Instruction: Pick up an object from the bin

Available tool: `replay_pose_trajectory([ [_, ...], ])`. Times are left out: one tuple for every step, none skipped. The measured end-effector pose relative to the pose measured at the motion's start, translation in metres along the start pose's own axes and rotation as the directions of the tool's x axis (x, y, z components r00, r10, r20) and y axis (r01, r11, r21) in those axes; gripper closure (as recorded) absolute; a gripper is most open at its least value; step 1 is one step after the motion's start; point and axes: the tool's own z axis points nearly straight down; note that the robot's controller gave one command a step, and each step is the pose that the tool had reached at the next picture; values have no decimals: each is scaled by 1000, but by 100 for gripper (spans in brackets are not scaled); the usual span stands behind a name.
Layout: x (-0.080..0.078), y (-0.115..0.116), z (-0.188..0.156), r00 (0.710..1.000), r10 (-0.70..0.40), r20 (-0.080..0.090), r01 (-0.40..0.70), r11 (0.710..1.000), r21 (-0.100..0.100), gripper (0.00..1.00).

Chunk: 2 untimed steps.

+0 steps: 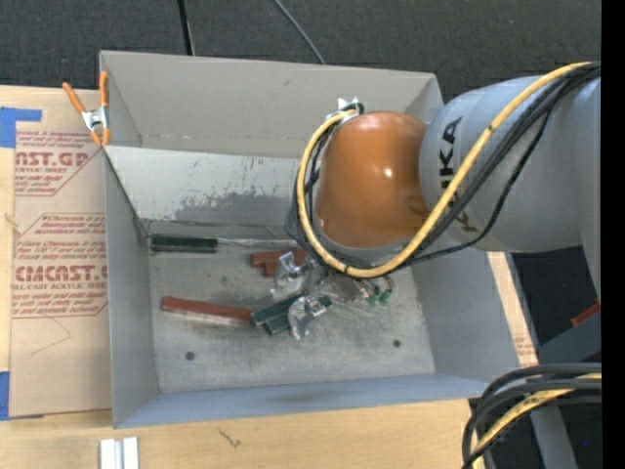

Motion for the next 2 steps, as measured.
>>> replay_pose_trajectory([
  [0, 0, 0, 1000, 0, 0, 0, 1000, 0, 100],
  [-3, -3, -74, 1000, 17, 1, -17, 1000, 1, 100],
])
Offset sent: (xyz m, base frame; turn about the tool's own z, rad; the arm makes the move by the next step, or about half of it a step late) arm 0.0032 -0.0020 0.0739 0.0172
